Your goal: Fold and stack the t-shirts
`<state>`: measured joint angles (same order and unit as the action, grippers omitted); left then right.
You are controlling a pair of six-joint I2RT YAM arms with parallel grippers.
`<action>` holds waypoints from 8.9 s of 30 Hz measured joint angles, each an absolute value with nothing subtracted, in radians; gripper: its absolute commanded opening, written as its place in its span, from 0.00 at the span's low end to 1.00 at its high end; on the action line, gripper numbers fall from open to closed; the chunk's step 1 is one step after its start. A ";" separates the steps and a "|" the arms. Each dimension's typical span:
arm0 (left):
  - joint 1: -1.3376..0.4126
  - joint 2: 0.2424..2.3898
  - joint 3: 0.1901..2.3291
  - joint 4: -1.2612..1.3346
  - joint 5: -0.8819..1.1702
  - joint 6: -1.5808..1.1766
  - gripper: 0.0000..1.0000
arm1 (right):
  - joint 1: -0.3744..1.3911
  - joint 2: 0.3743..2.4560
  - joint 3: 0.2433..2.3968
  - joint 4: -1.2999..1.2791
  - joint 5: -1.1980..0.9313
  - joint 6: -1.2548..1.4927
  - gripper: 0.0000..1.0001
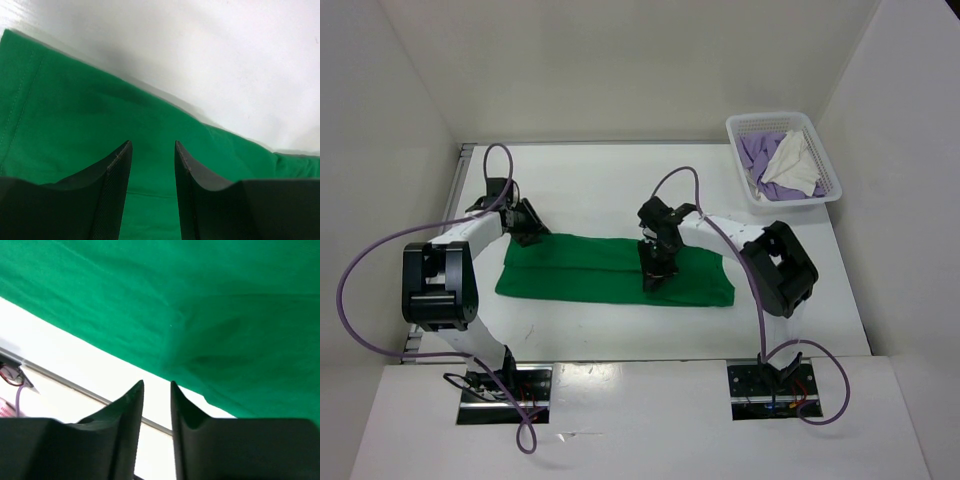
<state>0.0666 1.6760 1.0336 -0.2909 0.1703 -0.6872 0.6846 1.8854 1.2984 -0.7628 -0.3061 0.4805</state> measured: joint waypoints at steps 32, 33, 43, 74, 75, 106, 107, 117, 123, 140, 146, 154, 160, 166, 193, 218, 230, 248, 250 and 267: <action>0.167 1.748 0.978 -0.252 0.279 -0.716 0.48 | 0.230 1.899 1.217 -0.478 -0.088 0.609 0.01; 0.182 1.748 0.977 -0.250 0.287 -0.717 0.48 | 0.229 1.897 1.217 -0.479 -0.084 0.609 0.04; 0.205 1.718 1.008 -0.284 0.275 -0.737 0.48 | 0.261 1.828 1.224 -0.521 -0.093 0.586 0.22; -0.165 1.673 1.280 -0.426 0.153 -0.624 0.25 | 0.440 2.620 2.618 -0.772 -0.241 0.574 0.41; -0.165 1.673 1.289 -0.428 0.151 -0.624 0.24 | 0.448 2.542 2.543 -0.758 -0.236 0.567 0.46; -0.043 1.566 1.170 -0.411 0.276 -0.623 0.13 | 0.363 2.015 1.382 -0.392 0.003 0.562 0.00; -0.046 1.565 1.165 -0.411 0.280 -0.623 0.13 | 0.358 2.030 1.389 -0.396 0.012 0.557 0.00; -0.073 1.541 1.161 -0.413 0.305 -0.608 0.19 | 0.341 2.278 1.771 -0.459 0.010 0.548 0.03; -0.143 1.549 1.192 -0.428 0.322 -0.602 0.25 | 0.341 2.367 1.967 -0.490 -0.020 0.559 0.21; -0.144 1.598 1.312 -0.441 0.289 -0.606 0.38 | 0.706 1.975 1.383 -0.214 -0.305 0.804 0.53; -0.155 1.595 1.263 -0.427 0.266 -0.607 0.40 | 0.744 2.105 1.383 -0.107 -0.300 0.954 0.53; -0.164 1.594 1.192 -0.428 0.252 -0.604 0.42 | 0.744 2.138 1.396 -0.062 -0.216 1.075 0.46; -0.205 1.593 1.207 -0.435 0.203 -0.594 0.43 | 0.743 2.207 1.473 -0.060 -0.153 1.108 0.13; -0.214 1.604 1.278 -0.441 0.185 -0.573 0.46 | 0.725 2.185 1.438 -0.056 -0.142 1.066 0.01; -0.248 2.261 1.883 -0.374 0.211 -0.553 0.54 | 0.341 1.803 1.116 -0.435 -0.310 0.535 0.14; -0.202 2.697 2.487 -0.432 0.139 -0.657 0.50 | 0.336 1.691 1.098 -0.504 -0.392 0.474 0.21; -0.157 2.080 1.630 -0.289 0.112 -0.631 0.97 | 0.405 1.626 0.910 -0.464 -0.422 0.550 0.42; -0.256 1.455 0.808 -0.468 0.232 -0.733 0.40 | 0.597 1.661 0.778 -0.334 -0.457 0.721 0.06; -0.263 1.454 0.799 -0.478 0.248 -0.724 0.42 | 0.583 1.639 0.773 -0.352 -0.428 0.717 0.10; -0.450 1.507 0.780 -0.578 0.380 -0.657 0.48 | 0.653 1.464 0.651 -0.412 -0.430 0.814 0.47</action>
<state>-0.4503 1.5066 0.7803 -0.5781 0.3801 -0.6567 0.6533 1.4635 0.6514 -0.4122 -0.4301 0.8139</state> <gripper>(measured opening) 0.500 0.497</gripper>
